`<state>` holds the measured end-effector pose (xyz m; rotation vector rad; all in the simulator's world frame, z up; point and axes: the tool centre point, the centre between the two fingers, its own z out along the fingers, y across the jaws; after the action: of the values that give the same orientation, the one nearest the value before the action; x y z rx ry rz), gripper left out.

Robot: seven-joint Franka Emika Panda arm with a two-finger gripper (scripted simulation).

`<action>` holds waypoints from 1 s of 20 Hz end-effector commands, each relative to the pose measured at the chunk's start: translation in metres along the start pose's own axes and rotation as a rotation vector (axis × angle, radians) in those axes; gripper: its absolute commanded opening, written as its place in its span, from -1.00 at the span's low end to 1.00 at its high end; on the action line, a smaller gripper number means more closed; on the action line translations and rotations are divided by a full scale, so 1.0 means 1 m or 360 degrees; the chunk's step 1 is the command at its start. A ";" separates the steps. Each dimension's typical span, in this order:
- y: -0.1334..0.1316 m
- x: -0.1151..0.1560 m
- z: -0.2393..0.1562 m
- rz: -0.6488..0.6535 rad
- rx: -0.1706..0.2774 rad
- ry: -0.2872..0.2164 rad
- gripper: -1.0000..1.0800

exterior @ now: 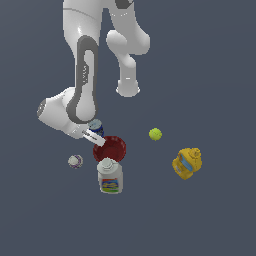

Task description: Pick up a designated object from a clutter of objects.

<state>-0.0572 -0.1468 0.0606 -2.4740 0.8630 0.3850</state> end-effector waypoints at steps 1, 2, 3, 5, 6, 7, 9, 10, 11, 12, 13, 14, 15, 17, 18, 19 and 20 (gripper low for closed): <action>0.000 -0.002 0.012 0.0002 0.0000 -0.0011 0.23; 0.000 -0.002 0.016 0.0003 0.0000 -0.0011 0.23; 0.001 -0.002 0.020 0.0004 0.0000 -0.0011 0.23; 0.001 -0.002 0.024 0.0004 0.0000 -0.0011 0.23; 0.001 -0.002 0.025 0.0004 0.0000 -0.0011 0.23; 0.001 -0.002 0.025 0.0004 0.0000 -0.0011 0.23; 0.001 -0.002 0.025 0.0004 0.0000 -0.0011 -1.00; 0.001 -0.002 0.025 0.0004 0.0000 -0.0011 -1.00; 0.001 -0.002 0.025 0.0004 0.0000 -0.0011 -1.00; 0.001 -0.002 0.025 0.0004 0.0000 -0.0011 -1.00; 0.001 -0.002 0.025 0.0004 0.0000 -0.0011 -1.00; 0.001 -0.002 0.025 0.0004 0.0000 -0.0011 -1.00; 0.001 -0.002 0.025 0.0004 0.0000 -0.0011 -1.00; 0.001 -0.002 0.025 0.0004 0.0000 -0.0011 -1.00; 0.000 0.006 0.010 0.0000 0.0008 0.0040 -1.00; -0.001 0.005 0.010 0.0000 0.0008 0.0040 -1.00; -0.001 0.005 0.009 0.0000 0.0008 0.0040 -1.00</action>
<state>-0.0538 -0.1441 0.0504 -2.4791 0.8734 0.3519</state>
